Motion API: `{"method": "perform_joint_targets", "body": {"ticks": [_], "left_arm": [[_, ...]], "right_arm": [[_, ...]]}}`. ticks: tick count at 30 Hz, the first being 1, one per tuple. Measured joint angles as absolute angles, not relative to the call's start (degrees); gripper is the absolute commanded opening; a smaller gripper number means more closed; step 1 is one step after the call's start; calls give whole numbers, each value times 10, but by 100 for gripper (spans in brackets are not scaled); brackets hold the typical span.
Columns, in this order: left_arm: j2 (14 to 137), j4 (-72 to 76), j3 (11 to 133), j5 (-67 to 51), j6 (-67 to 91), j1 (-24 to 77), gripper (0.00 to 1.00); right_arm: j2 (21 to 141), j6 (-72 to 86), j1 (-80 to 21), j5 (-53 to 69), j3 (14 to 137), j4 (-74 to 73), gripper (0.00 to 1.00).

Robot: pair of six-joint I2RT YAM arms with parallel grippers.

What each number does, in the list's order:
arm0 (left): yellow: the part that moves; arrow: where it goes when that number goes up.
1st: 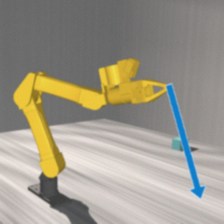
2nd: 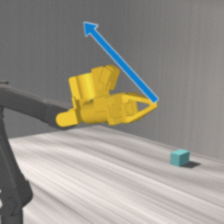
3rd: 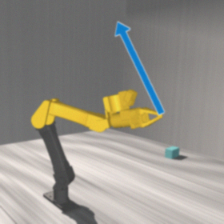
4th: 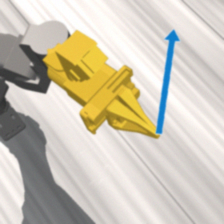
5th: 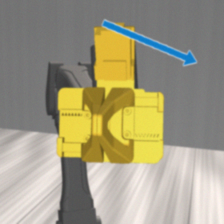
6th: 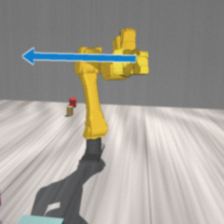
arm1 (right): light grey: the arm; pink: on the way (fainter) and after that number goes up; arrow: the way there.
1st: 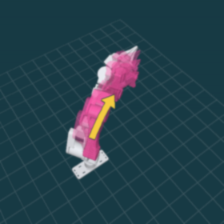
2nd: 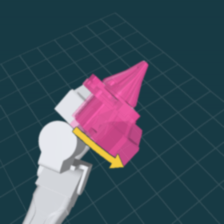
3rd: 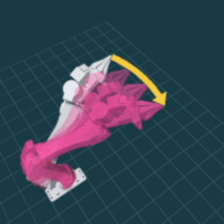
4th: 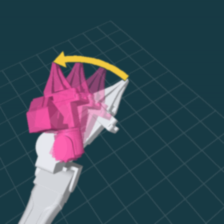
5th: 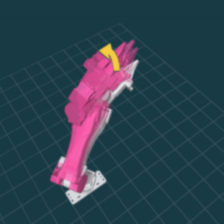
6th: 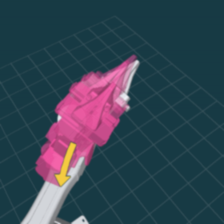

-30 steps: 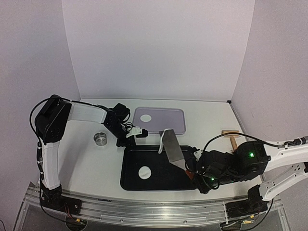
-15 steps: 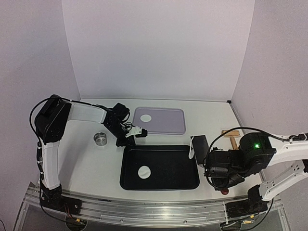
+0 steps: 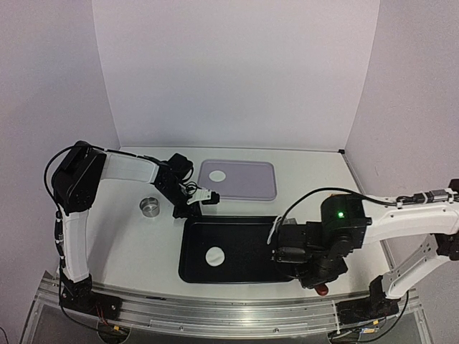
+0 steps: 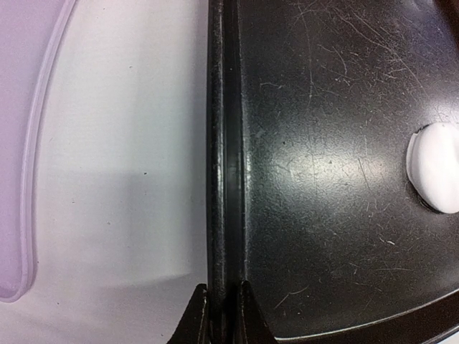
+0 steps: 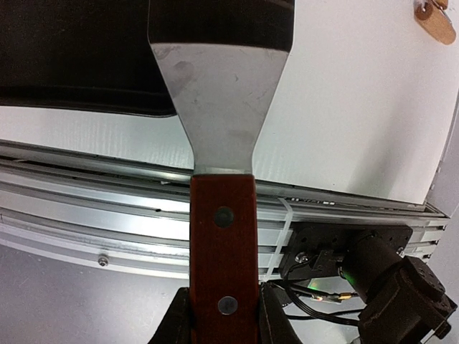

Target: Roll out the dumpling wrappers from the dough

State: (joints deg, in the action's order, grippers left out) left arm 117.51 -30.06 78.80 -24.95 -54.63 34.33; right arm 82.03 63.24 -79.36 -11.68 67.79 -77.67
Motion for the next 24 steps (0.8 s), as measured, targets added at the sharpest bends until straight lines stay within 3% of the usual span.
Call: {"method": "perform_joint_targets", "body": {"ticks": [4,16,24], "left_arm": [[1175,-304,792,-249,-546,343,0],[1175,-306,795,-250,-549,343,0],[1175,-306,795,-250,-552,343,0]], "right_arm": [[871,605,-784,-103,706,-753,0],[870,591,-775,-74,711,-763,0],[880,477,-775,-131,841,-776,0]]}}
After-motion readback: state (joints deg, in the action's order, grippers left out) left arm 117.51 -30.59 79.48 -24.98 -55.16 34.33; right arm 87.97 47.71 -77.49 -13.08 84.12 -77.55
